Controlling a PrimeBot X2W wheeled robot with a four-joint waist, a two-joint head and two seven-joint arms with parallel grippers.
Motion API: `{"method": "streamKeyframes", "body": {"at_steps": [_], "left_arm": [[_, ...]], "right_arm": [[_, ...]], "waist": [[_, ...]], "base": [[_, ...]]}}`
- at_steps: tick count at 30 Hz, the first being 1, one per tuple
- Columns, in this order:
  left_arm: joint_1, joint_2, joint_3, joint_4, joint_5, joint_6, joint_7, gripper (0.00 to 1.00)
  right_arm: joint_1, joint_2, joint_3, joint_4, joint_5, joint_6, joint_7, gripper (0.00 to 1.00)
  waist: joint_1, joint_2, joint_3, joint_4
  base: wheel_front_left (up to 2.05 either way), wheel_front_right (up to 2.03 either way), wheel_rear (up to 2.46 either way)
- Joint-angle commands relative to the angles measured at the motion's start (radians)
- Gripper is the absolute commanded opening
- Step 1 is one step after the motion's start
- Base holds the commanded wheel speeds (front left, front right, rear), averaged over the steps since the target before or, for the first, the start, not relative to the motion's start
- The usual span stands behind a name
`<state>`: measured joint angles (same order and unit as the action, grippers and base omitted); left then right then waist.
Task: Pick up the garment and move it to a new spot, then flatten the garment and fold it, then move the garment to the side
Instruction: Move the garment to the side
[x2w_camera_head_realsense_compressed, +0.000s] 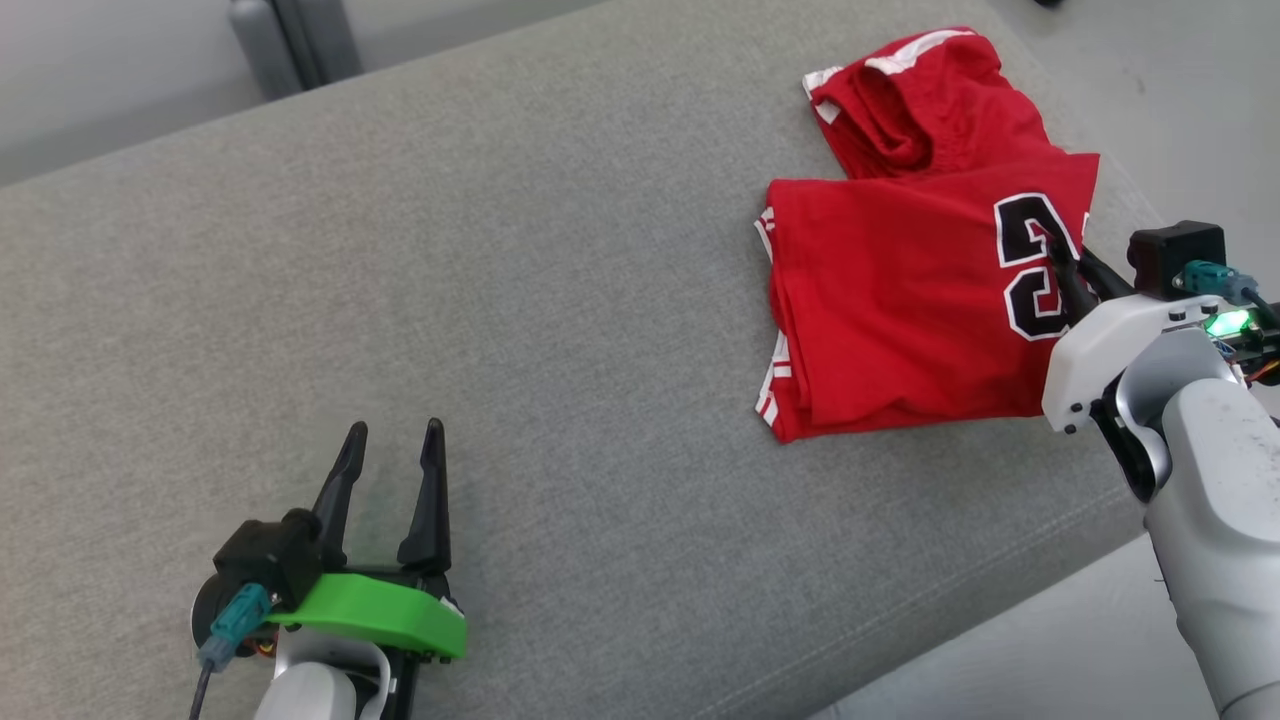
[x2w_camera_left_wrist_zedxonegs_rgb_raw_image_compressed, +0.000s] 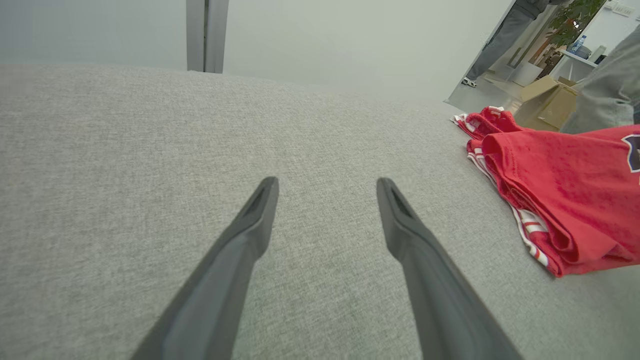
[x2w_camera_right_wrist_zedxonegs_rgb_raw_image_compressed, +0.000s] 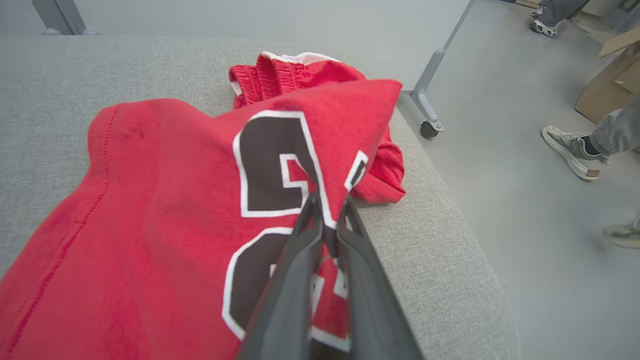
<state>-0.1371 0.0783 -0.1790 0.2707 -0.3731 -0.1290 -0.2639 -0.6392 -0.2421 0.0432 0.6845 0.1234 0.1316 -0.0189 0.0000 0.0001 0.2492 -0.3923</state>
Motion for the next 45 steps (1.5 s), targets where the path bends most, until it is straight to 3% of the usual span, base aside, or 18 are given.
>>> {"method": "streamKeyframes", "body": {"at_steps": [1, 15, 29, 31, 32, 39, 45], "left_arm": [[-0.021, 0.012, -0.003, 0.004, 0.000, -0.003, 0.000, 1.00], [-0.063, 0.030, -0.005, -0.005, 0.005, -0.003, 0.000, 1.00], [-0.114, 0.033, -0.034, -0.032, 0.012, -0.003, 0.000, 1.00], [-0.122, 0.031, -0.039, -0.034, 0.012, -0.003, 0.000, 1.00], [-0.126, 0.030, -0.042, -0.035, 0.013, -0.003, 0.000, 1.00], [-0.128, 0.020, -0.054, -0.047, 0.018, -0.003, 0.000, 1.00], [-0.109, 0.020, -0.048, -0.047, 0.022, -0.003, 0.000, 1.00]], "right_arm": [[0.001, 0.004, -0.007, -0.012, -0.010, -0.002, -0.002, 0.00], [-0.216, -0.056, 0.018, -0.062, -0.037, -0.002, 0.046, 0.00], [-0.357, -0.249, -0.063, 0.119, -0.077, -0.002, 0.039, 0.00], [-0.356, -0.258, -0.092, 0.147, -0.098, -0.002, 0.021, 0.37], [-0.357, -0.266, -0.110, 0.167, -0.110, -0.002, 0.009, 1.00], [-0.340, -0.231, -0.186, 0.241, -0.196, -0.002, -0.058, 1.00], [-0.360, -0.169, -0.151, 0.244, -0.219, -0.002, -0.113, 1.00]], "waist": [[0.0000, -0.0001, 0.032, -0.017], [0.0000, -0.0001, 0.102, 0.074], [0.0000, -0.0001, 0.207, 0.202], [0.0000, -0.0001, 0.213, 0.213], [0.0000, -0.0001, 0.216, 0.218], [0.0000, -0.0001, 0.203, 0.239], [0.0000, -0.0001, 0.157, 0.236]], "base": [[0.00, 0.00, 0.00], [0.00, 0.00, 0.00], [0.00, 0.00, 0.00], [0.00, 0.00, 0.00], [0.00, 0.00, 0.00], [0.00, 0.00, 0.00], [0.00, 0.00, 0.00]]}}
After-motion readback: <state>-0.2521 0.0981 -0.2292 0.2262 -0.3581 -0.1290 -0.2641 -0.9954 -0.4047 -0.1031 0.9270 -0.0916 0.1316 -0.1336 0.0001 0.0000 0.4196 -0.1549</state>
